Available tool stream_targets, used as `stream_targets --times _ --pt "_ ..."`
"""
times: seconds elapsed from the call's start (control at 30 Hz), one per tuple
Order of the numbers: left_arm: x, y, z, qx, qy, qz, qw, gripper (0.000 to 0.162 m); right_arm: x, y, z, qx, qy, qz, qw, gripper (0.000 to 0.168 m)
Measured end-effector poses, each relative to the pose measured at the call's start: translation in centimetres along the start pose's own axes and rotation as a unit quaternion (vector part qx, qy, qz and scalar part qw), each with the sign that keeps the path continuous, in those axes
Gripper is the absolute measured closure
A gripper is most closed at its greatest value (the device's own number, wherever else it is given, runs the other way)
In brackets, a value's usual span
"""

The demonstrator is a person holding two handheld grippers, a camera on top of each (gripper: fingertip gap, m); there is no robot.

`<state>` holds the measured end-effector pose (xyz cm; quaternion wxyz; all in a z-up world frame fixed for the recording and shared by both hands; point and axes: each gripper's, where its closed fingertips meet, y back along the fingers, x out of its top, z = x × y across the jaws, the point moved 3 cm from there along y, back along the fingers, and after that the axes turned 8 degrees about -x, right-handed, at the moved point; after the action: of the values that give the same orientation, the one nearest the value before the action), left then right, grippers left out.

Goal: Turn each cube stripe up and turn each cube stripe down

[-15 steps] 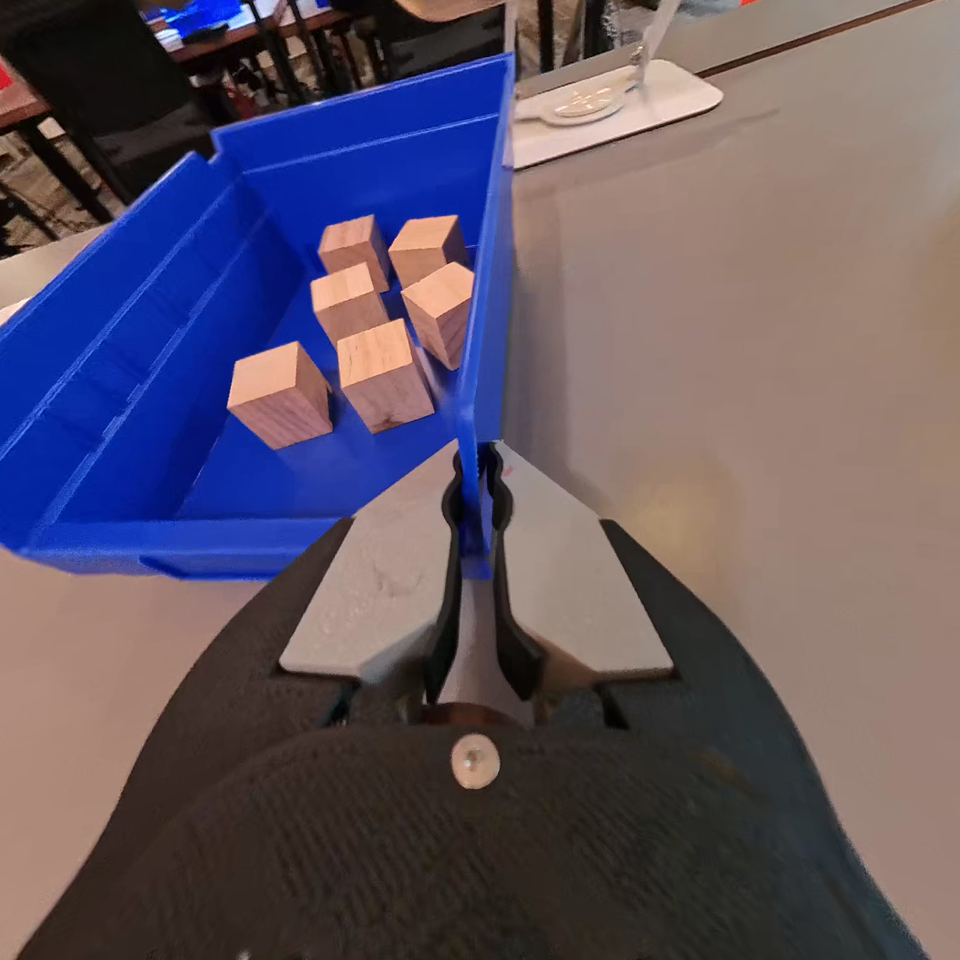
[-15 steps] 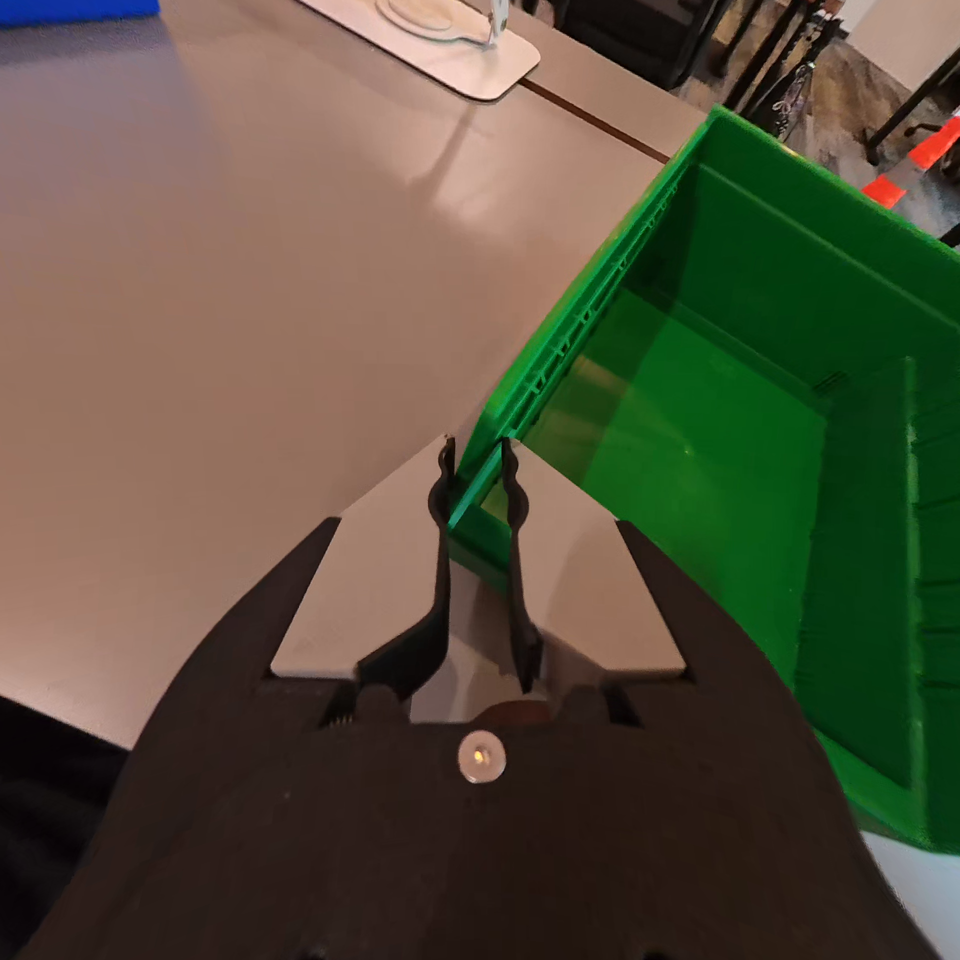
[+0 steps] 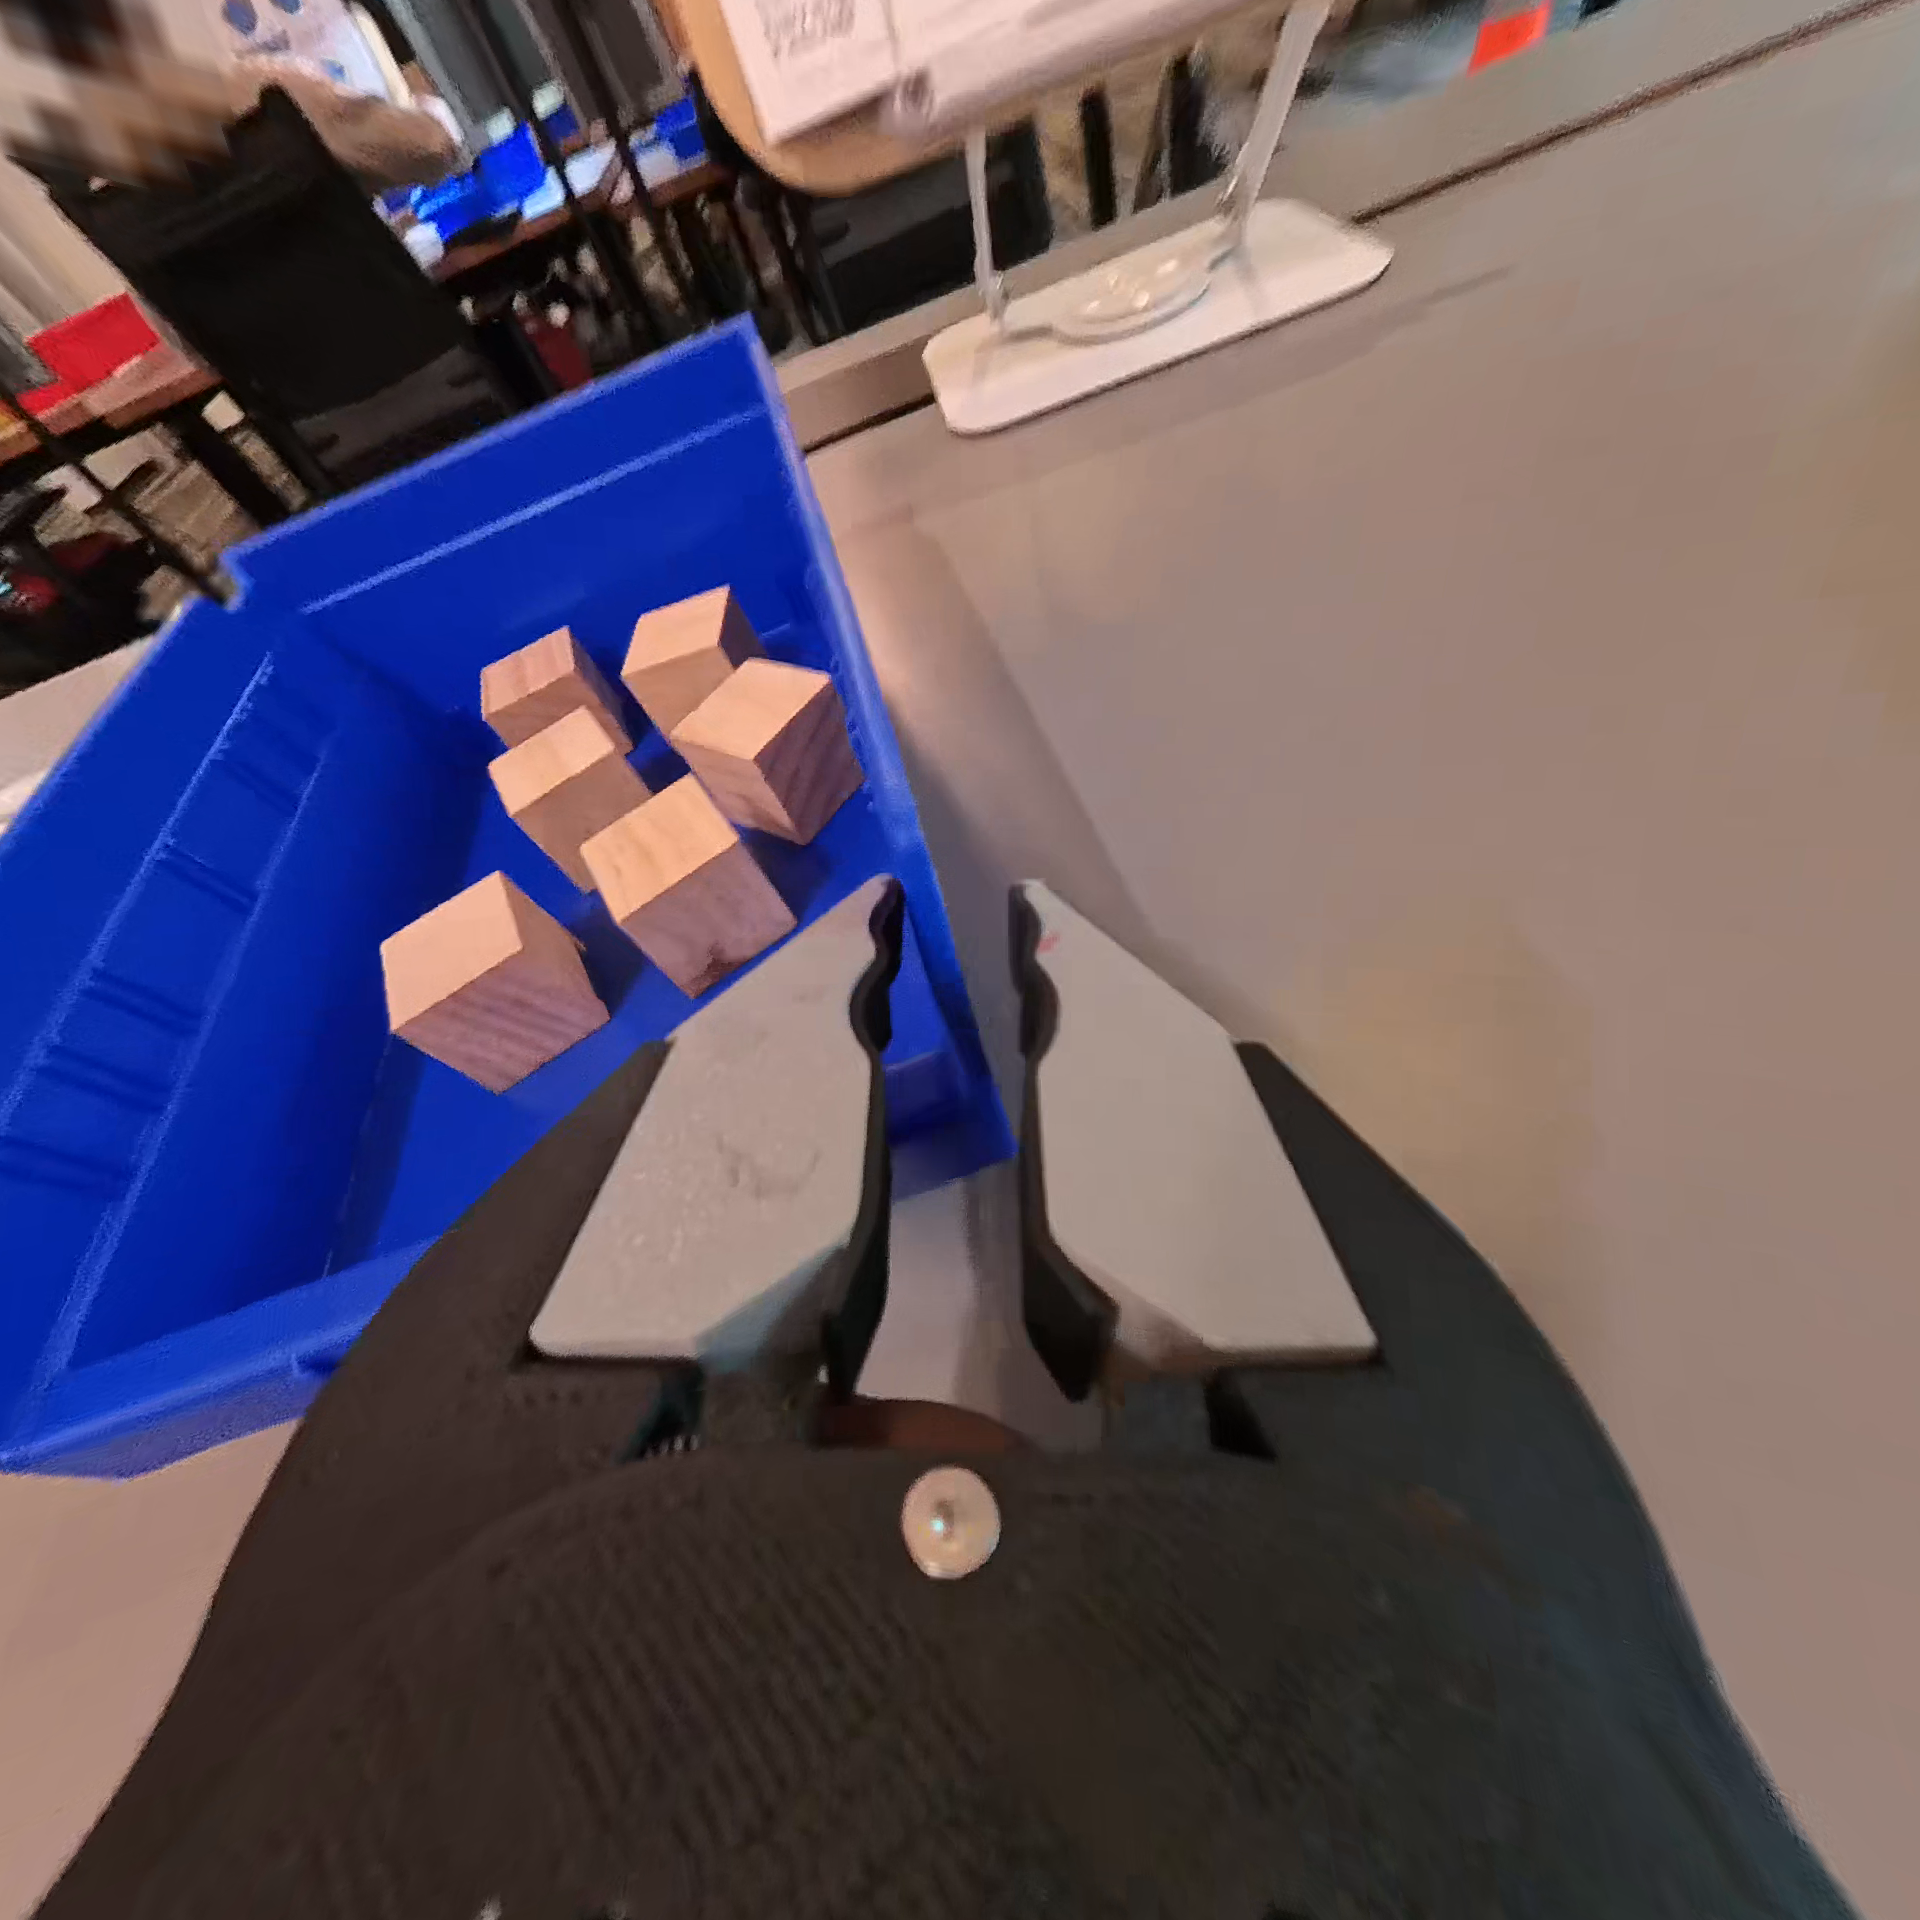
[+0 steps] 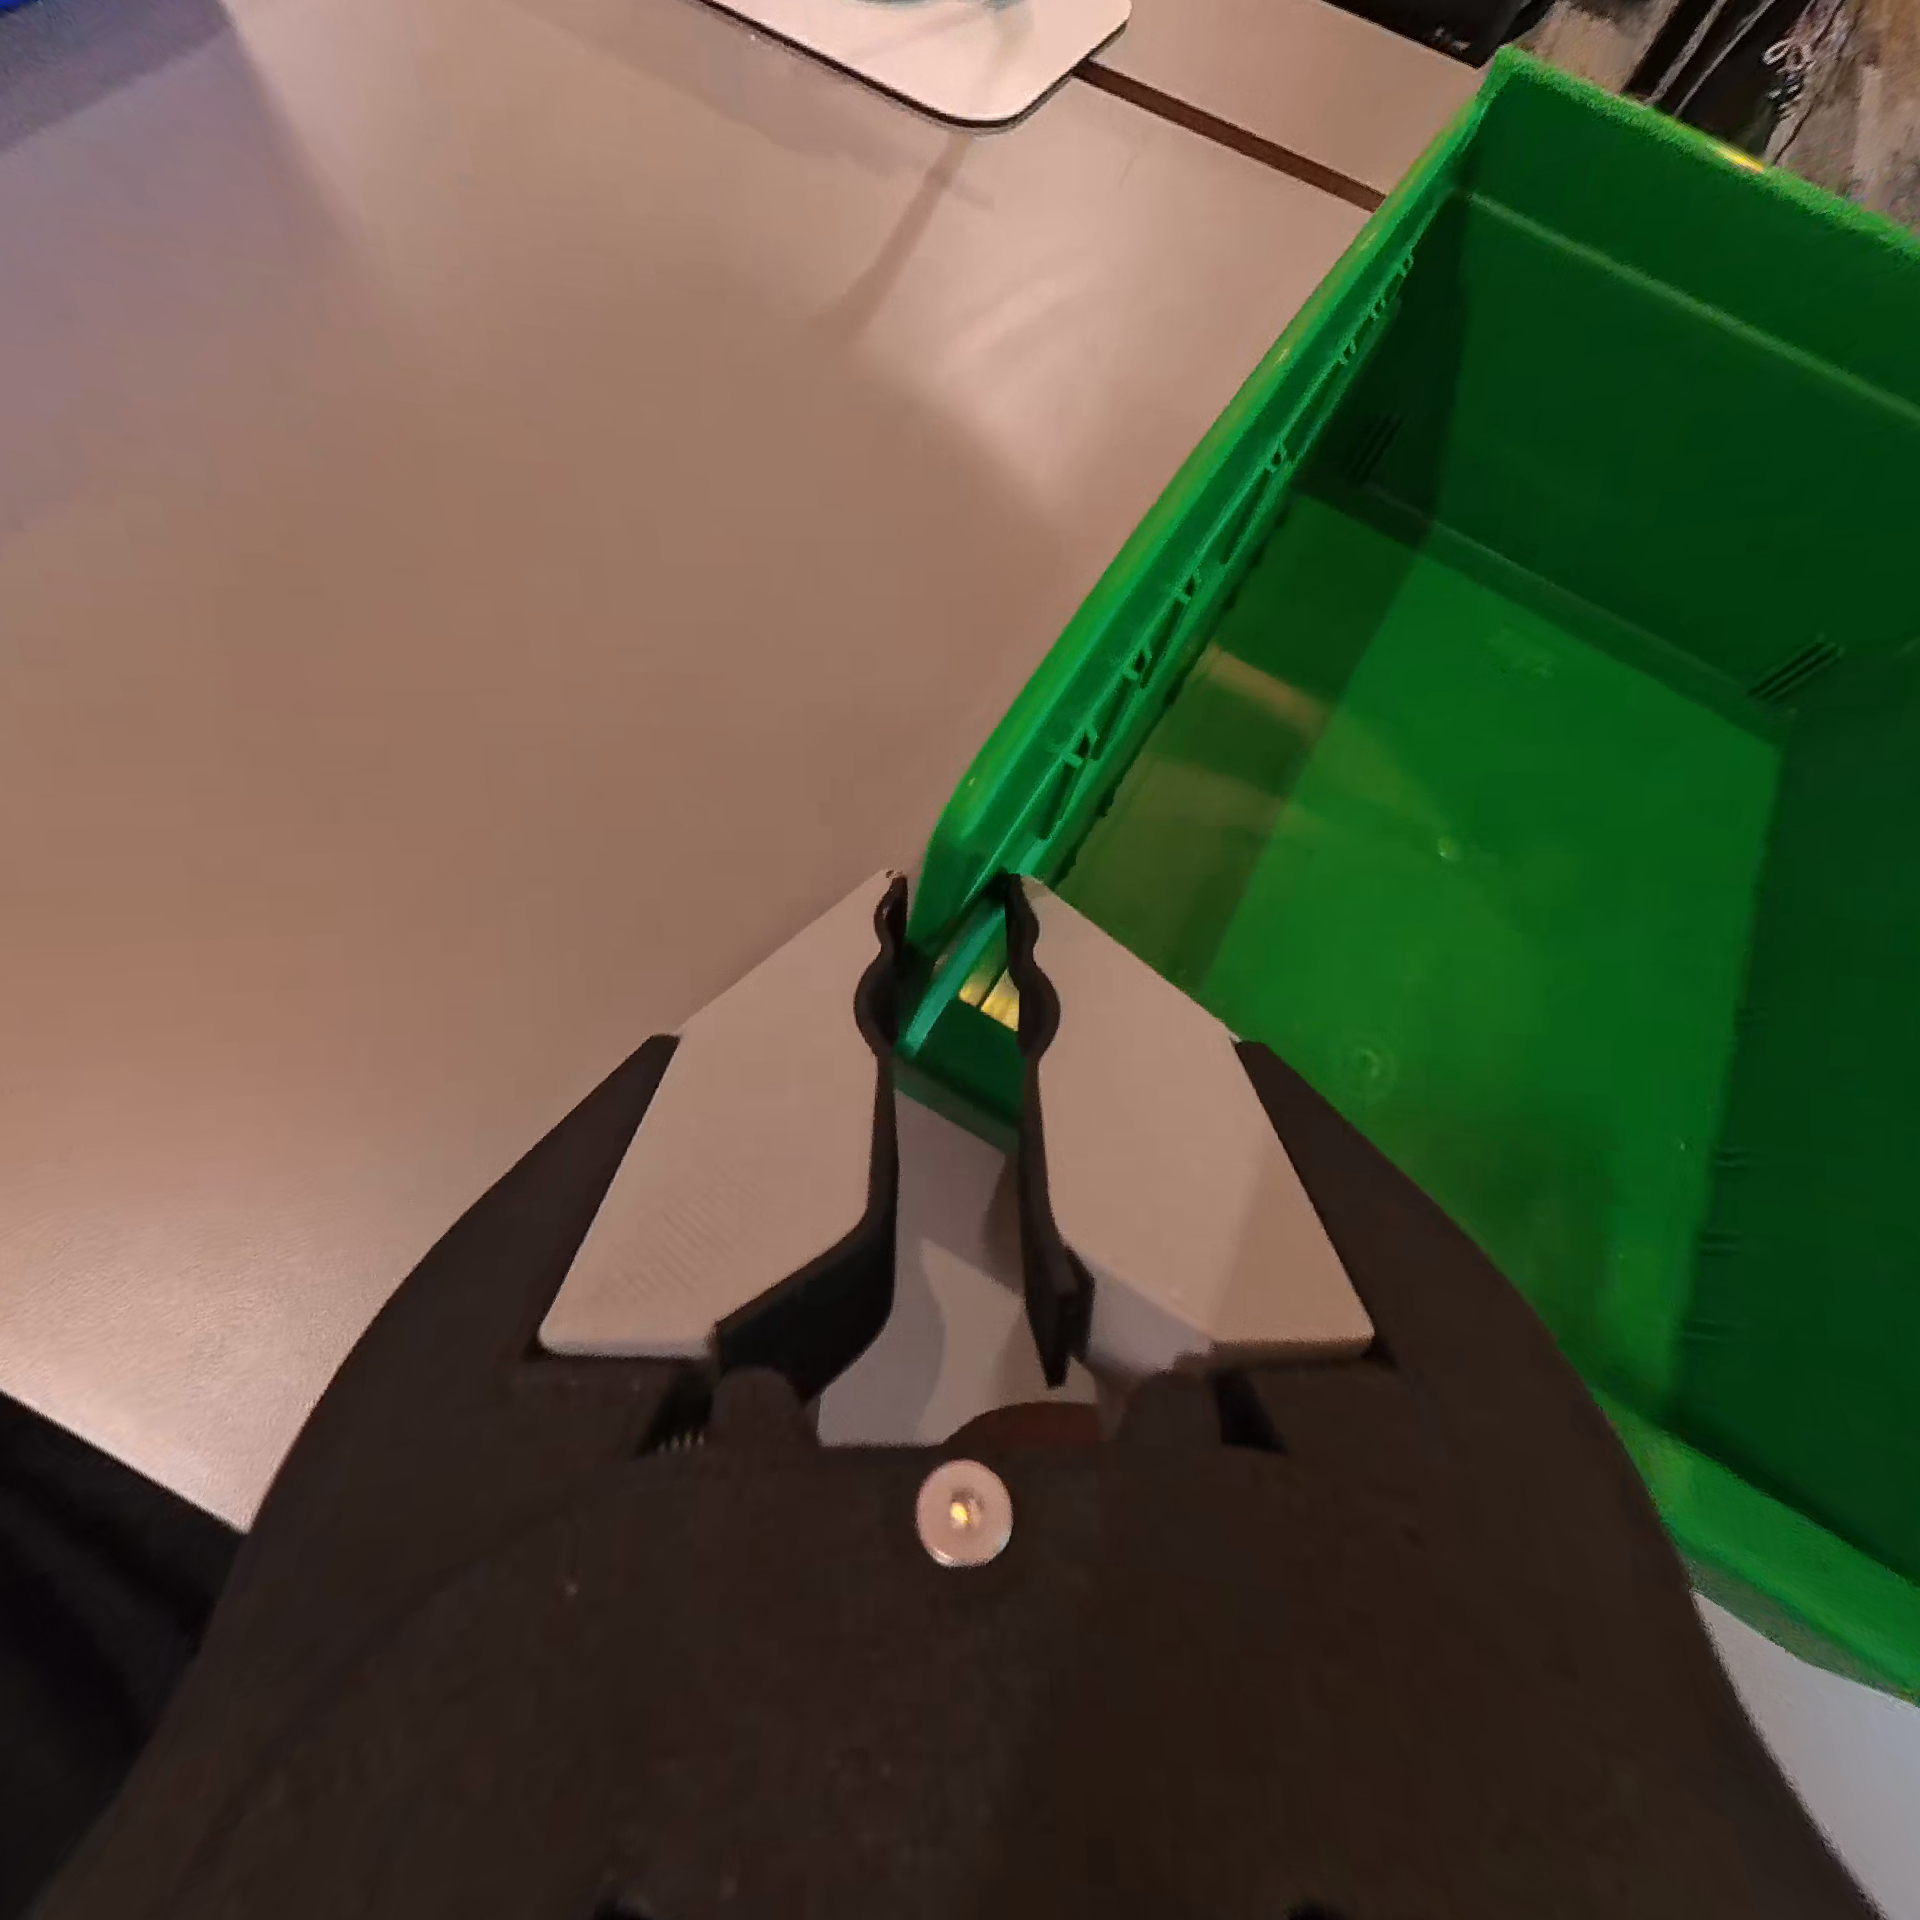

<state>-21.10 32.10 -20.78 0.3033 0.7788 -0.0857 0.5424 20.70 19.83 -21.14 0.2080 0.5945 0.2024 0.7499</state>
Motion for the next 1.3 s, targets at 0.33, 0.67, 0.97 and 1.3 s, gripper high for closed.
stream_targets --times 0.33,0.67,0.97,1.3 --pt "4.6 6.3 0.7 -0.109 0.005 0.103 0.989 0.101 7.8 7.4 -4.5 -0.003 0.003 0.186 0.983 0.126" --pt "8.6 4.4 -9.1 -0.045 -0.022 0.135 0.99 0.105 12.4 -6.4 -9.5 0.121 0.03 0.151 0.981 0.119" --pt "5.1 -0.1 -8.2 -0.218 -0.107 -0.016 0.97 0.119 8.5 -8.6 -12.7 0.207 0.045 0.085 0.974 0.119" --pt "2.7 -4.4 -10.6 -0.31 -0.185 -0.222 0.906 0.115 9.5 -7.6 -13.2 0.21 0.023 0.131 0.969 0.119"
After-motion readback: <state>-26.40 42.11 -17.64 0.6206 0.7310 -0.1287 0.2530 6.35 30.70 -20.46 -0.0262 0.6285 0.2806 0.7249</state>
